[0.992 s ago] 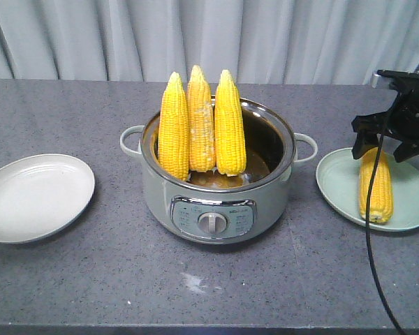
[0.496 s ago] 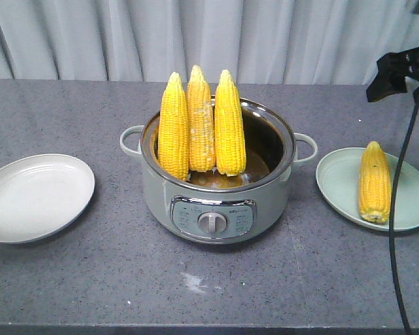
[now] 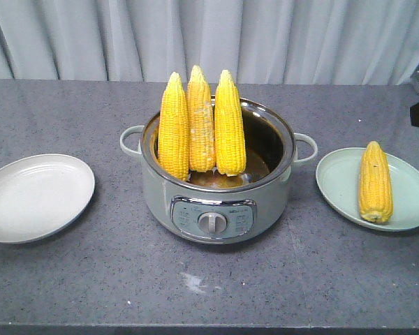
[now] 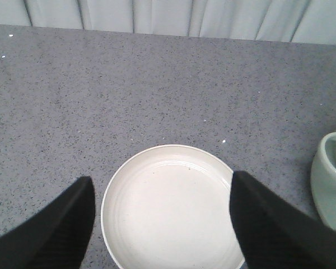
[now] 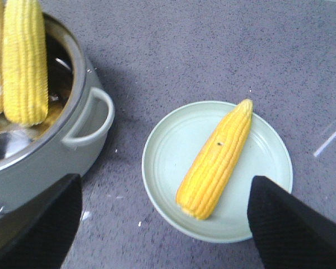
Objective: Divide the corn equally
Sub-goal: 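Withdraw the right gripper and reach the left arm toward the pot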
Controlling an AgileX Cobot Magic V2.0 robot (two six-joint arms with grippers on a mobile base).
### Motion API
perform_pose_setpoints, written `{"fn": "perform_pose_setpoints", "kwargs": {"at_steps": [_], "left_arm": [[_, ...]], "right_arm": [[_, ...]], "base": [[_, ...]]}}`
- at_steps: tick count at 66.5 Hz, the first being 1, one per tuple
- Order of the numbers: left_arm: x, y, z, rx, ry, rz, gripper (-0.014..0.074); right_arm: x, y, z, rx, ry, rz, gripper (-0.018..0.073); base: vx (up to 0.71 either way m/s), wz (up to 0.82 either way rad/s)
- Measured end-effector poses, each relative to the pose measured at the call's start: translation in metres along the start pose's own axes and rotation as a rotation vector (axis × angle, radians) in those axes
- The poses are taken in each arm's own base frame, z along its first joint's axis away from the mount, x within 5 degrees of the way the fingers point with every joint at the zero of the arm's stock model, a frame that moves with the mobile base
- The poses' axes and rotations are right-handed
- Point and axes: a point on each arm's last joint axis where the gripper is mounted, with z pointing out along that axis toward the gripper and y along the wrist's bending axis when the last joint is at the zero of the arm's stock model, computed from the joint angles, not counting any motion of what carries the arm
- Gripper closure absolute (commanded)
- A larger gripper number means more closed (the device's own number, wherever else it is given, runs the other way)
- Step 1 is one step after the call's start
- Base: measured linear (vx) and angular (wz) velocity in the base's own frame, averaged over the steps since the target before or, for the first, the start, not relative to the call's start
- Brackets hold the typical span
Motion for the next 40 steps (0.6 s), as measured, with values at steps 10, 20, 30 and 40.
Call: {"fn": "perform_pose_setpoints", "kwargs": {"at_steps": [10, 20, 30, 40], "left_arm": [[0.000, 0.000, 0.000, 0.001, 0.001, -0.001, 0.0115], [0.000, -0.003, 0.000, 0.028, 0.006, -0.017, 0.0115], [0.000, -0.011, 0.002, 0.114, 0.016, 0.003, 0.0115], [-0.014, -0.024, 0.011, 0.242, 0.014, 0.039, 0.0115]], "right_arm": [[0.023, 0.009, -0.014, 0.007, -0.007, -0.009, -0.0017], [0.030, 0.009, -0.014, 0.019, -0.016, -0.009, -0.0017], [0.029, 0.008, -0.013, 0.026, -0.031, -0.008, -0.0017], [0.028, 0.009, -0.013, 0.015, -0.038, 0.000, -0.0017]], "base": [[0.00, 0.00], [0.00, 0.00], [0.00, 0.00], [0.00, 0.00]]}}
